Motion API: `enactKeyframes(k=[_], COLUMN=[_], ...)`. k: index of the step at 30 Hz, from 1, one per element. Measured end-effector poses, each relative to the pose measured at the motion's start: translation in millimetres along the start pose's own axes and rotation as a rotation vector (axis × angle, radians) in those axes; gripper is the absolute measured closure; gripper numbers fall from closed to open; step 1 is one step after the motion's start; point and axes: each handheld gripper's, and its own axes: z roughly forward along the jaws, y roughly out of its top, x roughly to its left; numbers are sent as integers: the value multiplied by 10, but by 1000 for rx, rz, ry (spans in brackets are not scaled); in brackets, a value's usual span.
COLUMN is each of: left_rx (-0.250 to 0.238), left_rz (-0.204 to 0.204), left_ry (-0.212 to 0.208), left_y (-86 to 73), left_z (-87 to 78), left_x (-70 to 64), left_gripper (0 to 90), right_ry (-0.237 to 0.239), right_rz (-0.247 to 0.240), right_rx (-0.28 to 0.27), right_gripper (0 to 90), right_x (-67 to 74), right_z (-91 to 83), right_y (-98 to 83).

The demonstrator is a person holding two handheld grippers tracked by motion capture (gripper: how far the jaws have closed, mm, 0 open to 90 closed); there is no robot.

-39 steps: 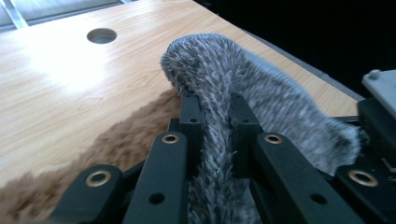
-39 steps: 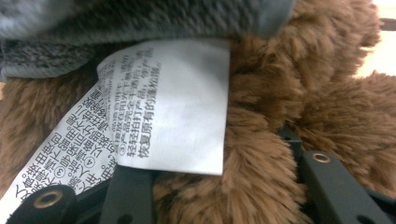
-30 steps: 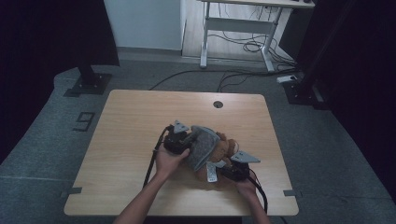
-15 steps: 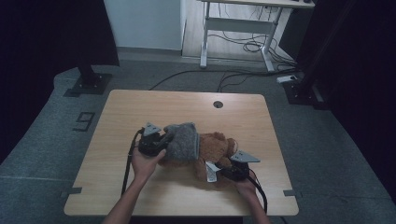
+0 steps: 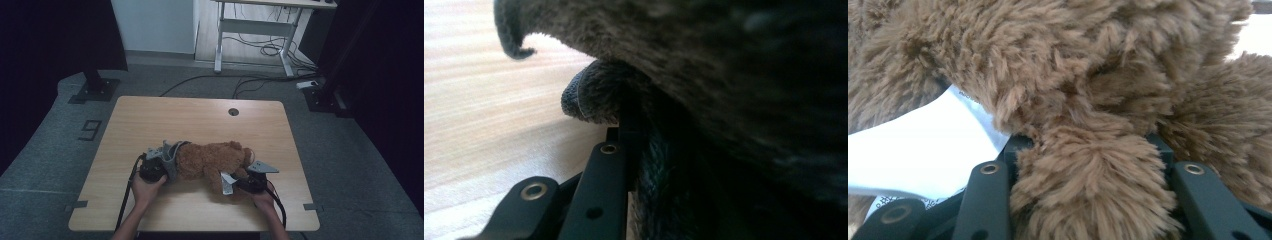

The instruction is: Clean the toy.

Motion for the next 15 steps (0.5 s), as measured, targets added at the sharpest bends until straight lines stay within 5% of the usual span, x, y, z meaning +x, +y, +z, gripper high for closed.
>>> enactKeyframes(k=[9, 12, 15], left_rx=[-29, -76, -132], left_rz=[-84, -125, -120], left_ry=[-118, -152, -154], left_y=[12, 52, 165], left_z=[53, 21, -63], left_x=[-7, 55, 85], left_gripper=[829, 832, 834], right_ry=[3, 2, 10], right_rz=[-77, -107, -149], right_rx=[-67, -101, -121], right_gripper=[594, 597, 598], right_x=[94, 137, 155], right_z=[31, 32, 61], right_y=[66, 110, 168])
